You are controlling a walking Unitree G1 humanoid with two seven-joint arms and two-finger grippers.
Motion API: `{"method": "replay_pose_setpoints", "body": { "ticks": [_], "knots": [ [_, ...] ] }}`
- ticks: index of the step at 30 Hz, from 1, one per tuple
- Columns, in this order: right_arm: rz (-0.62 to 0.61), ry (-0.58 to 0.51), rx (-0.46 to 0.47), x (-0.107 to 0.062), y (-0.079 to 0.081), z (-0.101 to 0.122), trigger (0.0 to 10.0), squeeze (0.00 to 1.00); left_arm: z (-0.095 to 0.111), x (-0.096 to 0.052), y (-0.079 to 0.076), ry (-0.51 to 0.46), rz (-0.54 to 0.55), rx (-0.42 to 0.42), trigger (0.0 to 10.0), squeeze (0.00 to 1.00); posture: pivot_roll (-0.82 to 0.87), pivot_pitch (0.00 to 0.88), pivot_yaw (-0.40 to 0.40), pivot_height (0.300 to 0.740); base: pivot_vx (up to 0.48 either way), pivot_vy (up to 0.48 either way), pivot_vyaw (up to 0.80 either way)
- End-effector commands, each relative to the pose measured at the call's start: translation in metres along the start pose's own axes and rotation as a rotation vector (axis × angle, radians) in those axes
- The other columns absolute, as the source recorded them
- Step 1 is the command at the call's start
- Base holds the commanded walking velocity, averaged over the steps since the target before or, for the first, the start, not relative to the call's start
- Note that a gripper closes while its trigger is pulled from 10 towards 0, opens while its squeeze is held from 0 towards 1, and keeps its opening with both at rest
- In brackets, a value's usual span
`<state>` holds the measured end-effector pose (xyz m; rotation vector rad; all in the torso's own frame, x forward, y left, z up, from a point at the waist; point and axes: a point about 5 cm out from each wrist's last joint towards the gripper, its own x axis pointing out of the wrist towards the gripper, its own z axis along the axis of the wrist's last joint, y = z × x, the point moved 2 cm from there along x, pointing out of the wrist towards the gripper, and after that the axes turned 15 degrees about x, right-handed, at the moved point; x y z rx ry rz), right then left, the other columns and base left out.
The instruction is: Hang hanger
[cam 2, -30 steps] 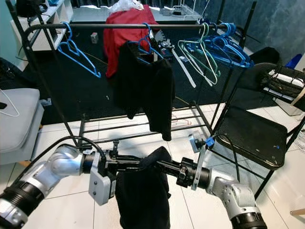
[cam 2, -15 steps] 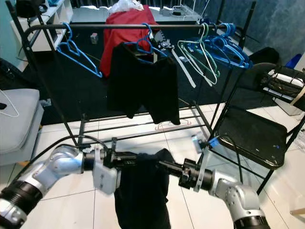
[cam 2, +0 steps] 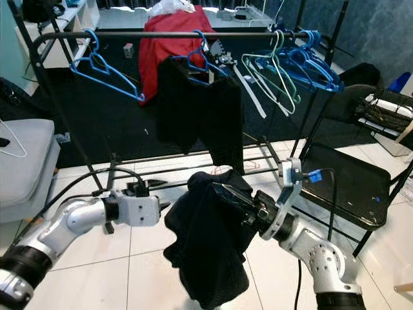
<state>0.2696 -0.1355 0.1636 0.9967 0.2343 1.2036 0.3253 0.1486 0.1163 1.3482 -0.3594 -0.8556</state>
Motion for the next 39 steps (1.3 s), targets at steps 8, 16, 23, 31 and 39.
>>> {"method": "replay_pose_setpoints", "body": {
  "ticks": [8,16,23,31,39],
  "knots": [
    [-0.219,-0.067,-0.127,0.01,-0.017,0.019,0.0,0.0,-0.024,-0.01,-0.002,0.193,0.138,-0.107,10.0,0.0,-0.11,0.093,-0.039,0.74,0.0,0.0,0.0],
    [-1.02,-0.435,-0.358,-0.036,-0.075,0.095,0.0,0.0,-0.048,-0.04,-0.005,0.408,0.274,-0.213,10.0,0.0,-0.1,0.095,-0.05,0.74,0.0,0.0,0.0],
    [-1.013,-0.39,-0.322,-0.027,-0.076,0.091,0.0,0.0,-0.024,-0.029,-0.008,0.261,0.25,-0.275,10.0,0.0,-0.1,0.098,-0.057,0.74,0.0,0.0,0.0],
    [-0.812,-0.184,-0.28,0.004,-0.063,0.081,0.0,0.0,0.038,0.022,0.028,-0.093,0.385,-0.659,10.0,1.0,-0.12,0.107,-0.065,0.74,0.0,0.0,0.0],
    [-0.732,-0.148,-0.27,0.016,-0.056,0.084,0.0,0.0,0.054,0.034,0.028,-0.162,0.342,-0.725,10.0,1.0,-0.13,0.111,-0.07,0.74,0.0,0.0,0.0]
  ]
}}
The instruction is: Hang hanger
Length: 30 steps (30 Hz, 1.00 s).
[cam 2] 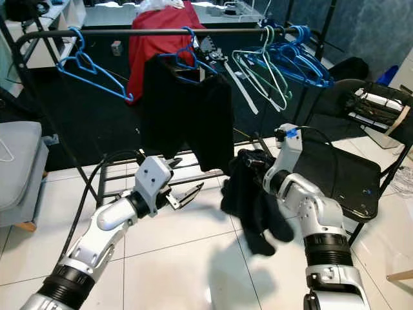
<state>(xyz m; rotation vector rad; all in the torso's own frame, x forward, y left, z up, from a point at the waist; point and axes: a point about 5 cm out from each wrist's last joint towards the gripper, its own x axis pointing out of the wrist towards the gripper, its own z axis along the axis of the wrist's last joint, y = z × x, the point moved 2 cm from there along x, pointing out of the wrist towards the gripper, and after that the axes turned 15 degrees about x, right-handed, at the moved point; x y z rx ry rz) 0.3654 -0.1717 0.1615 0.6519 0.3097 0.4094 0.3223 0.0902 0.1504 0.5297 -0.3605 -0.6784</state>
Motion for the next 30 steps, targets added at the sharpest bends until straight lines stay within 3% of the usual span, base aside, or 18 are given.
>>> {"method": "replay_pose_setpoints", "body": {
  "ticks": [1,5,13,14,17,18,21,23,24,25,30],
  "knots": [
    [0.141,0.029,0.003,0.0,0.02,0.007,0.0,0.0,-0.006,-0.002,-0.009,0.02,-0.073,0.045,10.0,1.0,-0.14,0.111,-0.075,0.74,0.0,0.0,0.0],
    [0.282,0.119,-0.012,-0.009,0.032,0.007,0.0,0.0,-0.019,-0.015,-0.009,0.072,-0.161,0.195,10.0,1.0,-0.13,0.109,-0.081,0.74,0.0,0.0,0.0],
    [0.346,0.147,-0.034,-0.014,0.037,0.012,0.0,0.0,-0.023,-0.026,-0.001,0.103,-0.161,0.235,10.0,1.0,-0.13,0.104,-0.082,0.74,0.0,0.0,0.0],
    [0.388,0.158,-0.041,-0.015,0.041,0.015,0.0,0.0,-0.021,-0.029,0.004,0.106,-0.15,0.221,10.0,0.25,-0.13,0.1,-0.087,0.74,0.0,0.0,0.0],
    [0.414,0.164,-0.045,-0.016,0.044,0.017,0.0,0.0,-0.02,-0.031,0.007,0.106,-0.143,0.208,10.0,0.25,-0.13,0.1,-0.089,0.74,0.0,0.0,0.0],
    [0.447,0.176,-0.048,-0.016,0.05,0.018,0.0,0.0,-0.016,-0.03,0.007,0.086,-0.138,0.183,10.0,0.0,-0.13,0.1,-0.09,0.74,0.0,0.0,0.0],
    [0.479,0.188,-0.046,-0.017,0.056,0.017,0.0,0.0,-0.011,-0.027,0.004,0.056,-0.138,0.132,10.0,0.0,-0.13,0.095,-0.093,0.74,0.0,0.0,0.0],
    [0.52,0.206,-0.037,-0.018,0.063,0.016,0.0,0.0,0.0,-0.014,-0.007,-0.009,-0.143,0.015,10.0,0.0,-0.14,0.09,-0.091,0.74,0.0,0.0,0.0],
    [0.52,0.206,-0.037,-0.018,0.063,0.016,0.0,0.0,0.0,-0.014,-0.007,-0.009,-0.143,0.015,10.0,0.0,-0.14,0.09,-0.091,0.74,0.0,0.0,0.0],
    [0.529,0.21,-0.034,-0.019,0.065,0.016,0.0,0.0,0.005,-0.008,-0.014,-0.032,-0.166,-0.036,10.0,0.0,-0.14,0.089,-0.09,0.74,0.0,0.0,0.0],
    [0.545,0.216,-0.029,-0.021,0.068,0.016,0.0,0.0,0.008,0.004,-0.029,-0.026,-0.217,-0.119,10.0,0.0,-0.14,0.088,-0.089,0.74,0.0,0.0,0.0]
  ]
}}
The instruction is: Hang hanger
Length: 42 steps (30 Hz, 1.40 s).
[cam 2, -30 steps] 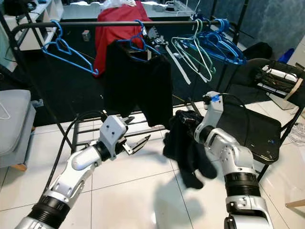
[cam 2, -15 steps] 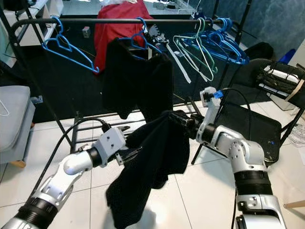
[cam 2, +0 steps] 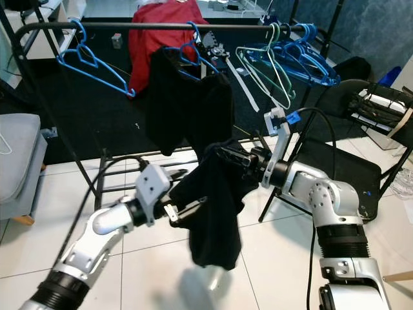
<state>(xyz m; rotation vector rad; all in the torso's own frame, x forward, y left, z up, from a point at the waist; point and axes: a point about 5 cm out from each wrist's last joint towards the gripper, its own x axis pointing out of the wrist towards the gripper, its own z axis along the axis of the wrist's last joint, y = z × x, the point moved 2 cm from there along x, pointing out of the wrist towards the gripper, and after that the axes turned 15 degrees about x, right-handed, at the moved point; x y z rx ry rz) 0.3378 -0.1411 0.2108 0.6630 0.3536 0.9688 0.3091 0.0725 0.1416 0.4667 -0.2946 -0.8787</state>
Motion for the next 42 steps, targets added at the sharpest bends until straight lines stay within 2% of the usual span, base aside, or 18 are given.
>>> {"method": "replay_pose_setpoints", "body": {
  "ticks": [1,2,5,6,9,11,13,16,18,20,22,24,25,26,27,30,37,42],
  "knots": [
    [0.042,-0.006,-0.016,-0.001,0.008,0.005,0.0,0.0,0.003,0.004,-0.005,-0.008,-0.029,-0.019,10.0,0.0,-0.14,0.088,-0.089,0.74,0.0,0.0,0.0],
    [0.048,-0.005,-0.015,-0.001,0.01,0.005,0.0,0.0,-0.002,0.01,-0.008,0.038,-0.036,-0.05,10.0,0.0,-0.14,0.088,-0.089,0.74,0.0,0.0,0.0],
    [0.056,-0.003,-0.014,0.0,0.012,0.005,0.0,0.0,-0.005,0.014,-0.011,0.069,-0.044,-0.079,10.0,0.0,-0.15,0.088,-0.085,0.74,0.0,0.0,0.0],
    [0.067,0.0,-0.014,0.001,0.014,0.005,0.0,0.0,-0.01,0.016,-0.009,0.107,-0.013,-0.113,10.0,0.0,-0.14,0.09,-0.086,0.74,0.0,0.0,0.0],
    [0.075,0.003,-0.013,0.003,0.016,0.004,0.0,0.0,-0.016,0.017,-0.007,0.16,0.023,-0.131,10.0,0.0,-0.14,0.091,-0.086,0.74,0.0,0.0,0.0],
    [0.085,0.008,-0.013,0.007,0.018,0.003,0.0,0.0,-0.025,0.016,-0.006,0.256,0.056,-0.194,10.0,0.0,-0.14,0.092,-0.086,0.74,0.0,0.0,0.0],
    [0.093,0.005,-0.011,0.012,0.022,0.003,0.0,0.0,-0.029,0.017,0.001,0.313,0.112,-0.176,10.0,0.0,-0.14,0.096,-0.087,0.74,0.0,0.0,0.0],
    [0.097,0.003,-0.01,0.015,0.024,0.003,0.0,0.0,-0.03,0.017,0.006,0.331,0.147,-0.147,10.0,0.0,-0.14,0.096,-0.087,0.74,0.0,0.0,0.0],
    [0.116,0.003,-0.004,0.02,0.029,0.001,0.0,0.0,-0.037,0.017,0.02,0.406,0.252,-0.117,10.0,0.0,-0.14,0.099,-0.089,0.74,0.0,0.0,0.0],
    [0.125,0.004,-0.001,0.022,0.032,0.001,0.0,0.0,-0.038,0.017,0.027,0.425,0.304,-0.113,10.0,0.0,-0.15,0.101,-0.091,0.74,0.0,0.0,0.0],
    [0.125,0.004,-0.001,0.022,0.032,0.001,0.0,0.0,-0.038,0.017,0.027,0.425,0.304,-0.113,10.0,0.0,-0.15,0.101,-0.091,0.74,0.0,0.0,0.0],
    [0.141,0.009,0.005,0.024,0.035,-0.001,0.0,0.0,-0.027,0.02,0.037,0.339,0.386,-0.181,9.5,0.0,-0.15,0.101,-0.091,0.74,0.0,0.0,0.0],
    [0.141,0.009,0.005,0.024,0.035,-0.001,0.0,0.0,-0.027,0.02,0.037,0.339,0.386,-0.181,9.5,0.0,-0.15,0.101,-0.091,0.74,0.0,0.0,0.0],
    [0.142,0.011,0.008,0.024,0.035,-0.002,0.0,0.0,-0.019,0.021,0.04,0.27,0.407,-0.224,0.9,0.0,-0.15,0.101,-0.091,0.74,0.0,0.0,0.0],
    [0.139,0.013,0.01,0.024,0.034,-0.002,0.0,0.0,-0.013,0.022,0.04,0.225,0.398,-0.256,0.0,0.0,-0.15,0.107,-0.092,0.74,0.0,0.0,0.0],
    [0.132,0.015,0.01,0.023,0.033,-0.003,0.0,0.0,-0.009,0.022,0.038,0.201,0.371,-0.261,0.0,0.0,-0.15,0.107,-0.092,0.74,0.0,0.0,0.0],
    [0.123,0.016,0.009,0.023,0.032,-0.003,0.0,0.0,-0.013,0.02,0.037,0.229,0.35,-0.23,0.0,0.0,-0.15,0.108,-0.091,0.74,0.0,0.0,0.0],
    [0.116,0.019,0.011,0.019,0.031,-0.002,0.0,0.0,-0.01,0.016,0.036,0.192,0.313,-0.224,0.0,0.0,-0.15,0.109,-0.094,0.74,0.0,0.0,0.0]
  ]
}}
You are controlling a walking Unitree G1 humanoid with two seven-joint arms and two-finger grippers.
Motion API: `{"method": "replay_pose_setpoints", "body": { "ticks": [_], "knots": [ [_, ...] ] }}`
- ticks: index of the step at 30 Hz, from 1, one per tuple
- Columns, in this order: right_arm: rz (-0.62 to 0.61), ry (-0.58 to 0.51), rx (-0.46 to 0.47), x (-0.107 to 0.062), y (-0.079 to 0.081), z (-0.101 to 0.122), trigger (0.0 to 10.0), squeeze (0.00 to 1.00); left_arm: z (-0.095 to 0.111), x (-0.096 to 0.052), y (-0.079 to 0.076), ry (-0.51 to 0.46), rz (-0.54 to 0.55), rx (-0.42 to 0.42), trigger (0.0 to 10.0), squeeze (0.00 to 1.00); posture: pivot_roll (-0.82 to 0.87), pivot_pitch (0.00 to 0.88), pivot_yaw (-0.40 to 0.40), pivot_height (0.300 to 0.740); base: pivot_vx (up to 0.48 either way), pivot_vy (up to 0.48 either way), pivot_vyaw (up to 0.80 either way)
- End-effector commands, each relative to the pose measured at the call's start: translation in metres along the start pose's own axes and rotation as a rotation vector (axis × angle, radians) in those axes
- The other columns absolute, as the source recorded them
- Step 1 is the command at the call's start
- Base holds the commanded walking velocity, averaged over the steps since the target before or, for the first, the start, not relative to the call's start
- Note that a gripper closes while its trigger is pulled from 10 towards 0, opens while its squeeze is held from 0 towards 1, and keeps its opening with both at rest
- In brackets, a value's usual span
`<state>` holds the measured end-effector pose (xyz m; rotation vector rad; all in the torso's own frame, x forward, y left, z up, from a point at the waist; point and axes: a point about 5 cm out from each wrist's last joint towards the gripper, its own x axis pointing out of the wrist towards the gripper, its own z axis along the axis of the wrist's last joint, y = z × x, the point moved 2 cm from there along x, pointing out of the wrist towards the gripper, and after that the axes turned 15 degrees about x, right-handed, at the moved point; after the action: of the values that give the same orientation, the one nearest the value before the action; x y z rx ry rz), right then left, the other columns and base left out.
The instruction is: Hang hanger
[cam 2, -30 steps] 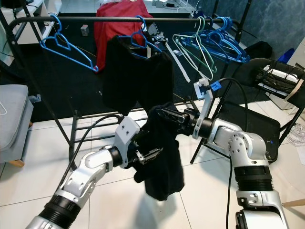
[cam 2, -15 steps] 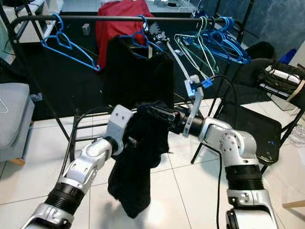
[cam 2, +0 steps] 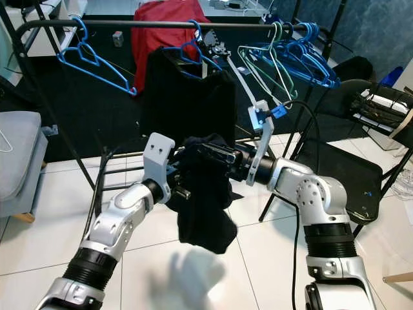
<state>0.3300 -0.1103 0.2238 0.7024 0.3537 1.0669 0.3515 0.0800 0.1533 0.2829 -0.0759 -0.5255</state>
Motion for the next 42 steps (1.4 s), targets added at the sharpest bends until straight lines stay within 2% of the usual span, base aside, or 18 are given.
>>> {"method": "replay_pose_setpoints", "body": {
  "ticks": [1,6,7,8,10,11,12,14,16,18,22,27,28,29,32,36,40,42],
  "knots": [
    [0.015,0.002,-0.017,-0.003,0.005,0.003,0.0,0.0,-0.001,-0.006,-0.001,-0.017,-0.032,-0.003,0.0,0.0,-0.15,0.109,-0.094,0.74,0.0,0.0,0.0],
    [0.014,0.003,-0.017,-0.004,0.005,0.004,0.0,0.0,-0.002,-0.008,-0.004,-0.014,-0.058,0.007,0.0,0.0,-0.15,0.109,-0.095,0.74,0.0,0.0,0.0],
    [0.012,0.003,-0.018,-0.004,0.004,0.004,0.0,0.0,-0.004,-0.009,-0.005,-0.006,-0.071,0.036,0.0,0.0,-0.15,0.108,-0.095,0.74,0.0,0.0,0.0],
    [-0.002,0.002,-0.027,-0.007,0.002,0.006,0.0,0.0,-0.01,-0.013,-0.004,0.035,-0.109,0.157,0.0,0.0,-0.15,0.113,-0.097,0.74,0.0,0.0,0.0],
    [-0.002,0.002,-0.027,-0.007,0.002,0.006,0.0,0.0,-0.01,-0.013,-0.004,0.035,-0.109,0.157,0.0,0.0,-0.15,0.113,-0.097,0.74,0.0,0.0,0.0],
    [-0.011,0.002,-0.033,-0.01,0.001,0.007,0.0,0.0,-0.015,-0.015,-0.004,0.065,-0.138,0.245,0.0,0.0,-0.15,0.113,-0.097,0.74,0.0,0.0,0.0],
    [-0.058,0.007,-0.063,-0.013,-0.004,0.008,0.0,0.0,-0.021,-0.019,0.0,0.103,-0.158,0.341,0.0,0.0,-0.15,0.113,-0.097,0.74,0.0,0.0,0.0],
    [-0.244,0.015,-0.199,-0.021,-0.027,0.01,0.0,0.0,-0.028,-0.029,0.018,0.167,-0.159,0.491,0.0,0.0,-0.15,0.113,-0.097,0.74,0.0,0.0,0.0],
    [-0.244,0.015,-0.199,-0.021,-0.027,0.01,0.0,0.0,-0.028,-0.029,0.018,0.167,-0.159,0.491,0.0,0.0,-0.15,0.113,-0.097,0.74,0.0,0.0,0.0],
    [-0.345,-0.038,-0.269,-0.022,-0.038,0.015,0.0,0.0,-0.026,-0.037,0.04,0.205,-0.125,0.57,0.0,0.0,-0.14,0.118,-0.099,0.74,0.0,0.0,0.0],
    [-0.43,-0.123,-0.329,-0.019,-0.046,0.02,0.0,0.0,-0.016,-0.046,0.06,0.201,-0.098,0.625,0.0,0.0,-0.13,0.119,-0.096,0.74,0.0,0.0,0.0],
    [-0.483,-0.161,-0.395,-0.019,-0.051,0.023,0.0,0.0,-0.002,-0.052,0.057,0.115,-0.16,0.599,0.0,0.0,-0.12,0.119,-0.094,0.74,0.0,0.0,0.0],
    [-0.486,-0.207,-0.423,-0.019,-0.049,0.029,0.0,0.0,0.008,-0.055,0.049,0.039,-0.21,0.545,0.0,0.0,-0.13,0.118,-0.093,0.74,0.0,0.0,0.0],
    [-0.486,-0.207,-0.423,-0.019,-0.049,0.029,0.0,0.0,0.008,-0.055,0.049,0.039,-0.21,0.545,0.0,0.0,-0.13,0.118,-0.093,0.74,0.0,0.0,0.0],
    [-0.384,-0.341,-0.431,-0.014,-0.034,0.043,0.0,0.0,0.032,-0.066,0.031,-0.101,-0.362,0.383,0.0,0.0,-0.13,0.118,-0.085,0.74,0.0,0.0,0.0],
    [-0.345,-0.362,-0.419,-0.012,-0.029,0.045,0.0,0.0,0.036,-0.069,0.026,-0.117,-0.42,0.353,0.0,0.0,-0.13,0.117,-0.083,0.74,0.0,0.0,0.0],
    [-0.25,-0.395,-0.409,-0.007,-0.018,0.046,0.0,0.0,0.043,-0.076,0.012,-0.128,-0.558,0.383,0.0,0.0,-0.12,0.111,-0.075,0.74,0.0,0.0,0.0],
    [-0.25,-0.395,-0.409,-0.007,-0.018,0.046,0.0,0.0,0.043,-0.076,0.012,-0.128,-0.558,0.383,0.0,0.0,-0.12,0.111,-0.075,0.74,0.0,0.0,0.0]
  ]
}}
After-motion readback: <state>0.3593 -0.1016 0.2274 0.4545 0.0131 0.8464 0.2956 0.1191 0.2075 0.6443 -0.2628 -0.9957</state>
